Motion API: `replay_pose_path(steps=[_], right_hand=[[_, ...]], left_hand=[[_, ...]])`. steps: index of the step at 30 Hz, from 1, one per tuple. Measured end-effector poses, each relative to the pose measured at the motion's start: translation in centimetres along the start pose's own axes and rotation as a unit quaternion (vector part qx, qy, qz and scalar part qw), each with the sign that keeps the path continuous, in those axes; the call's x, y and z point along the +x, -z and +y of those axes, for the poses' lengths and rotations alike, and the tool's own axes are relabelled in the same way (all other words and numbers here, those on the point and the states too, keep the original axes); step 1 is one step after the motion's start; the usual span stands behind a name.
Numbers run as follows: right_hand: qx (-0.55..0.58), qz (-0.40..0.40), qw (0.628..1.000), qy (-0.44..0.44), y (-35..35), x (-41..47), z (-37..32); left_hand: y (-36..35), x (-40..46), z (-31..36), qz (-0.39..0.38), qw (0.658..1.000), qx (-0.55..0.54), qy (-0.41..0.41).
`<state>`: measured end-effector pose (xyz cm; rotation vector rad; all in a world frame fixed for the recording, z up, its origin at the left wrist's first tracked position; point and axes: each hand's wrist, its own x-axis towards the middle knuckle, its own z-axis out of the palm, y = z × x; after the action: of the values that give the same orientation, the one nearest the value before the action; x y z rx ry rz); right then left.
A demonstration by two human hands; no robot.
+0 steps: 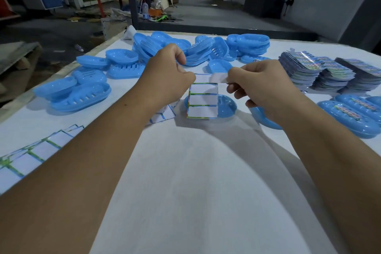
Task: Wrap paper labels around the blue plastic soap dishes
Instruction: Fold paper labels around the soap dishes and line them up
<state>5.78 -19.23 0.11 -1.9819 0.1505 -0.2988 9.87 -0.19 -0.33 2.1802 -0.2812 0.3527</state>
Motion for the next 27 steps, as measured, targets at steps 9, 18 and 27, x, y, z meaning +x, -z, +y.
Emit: replay_pose_path(steps=[9,18,27], right_hand=[[-0.004,0.006,0.999,-0.033,0.0,0.1,0.0],[-0.003,0.016,0.999,-0.041,0.3,0.2,-0.2],[-0.020,-0.004,0.999,-0.033,-0.3,-0.1,-0.1]], left_hand=[[0.2,0.3,-0.7,-0.074,0.990,0.100,0.061],[1.5,0.1,-0.5,-0.085,0.968,0.219,0.083],[3.2,0.2,-1.5,-0.023,0.880,0.462,0.102]])
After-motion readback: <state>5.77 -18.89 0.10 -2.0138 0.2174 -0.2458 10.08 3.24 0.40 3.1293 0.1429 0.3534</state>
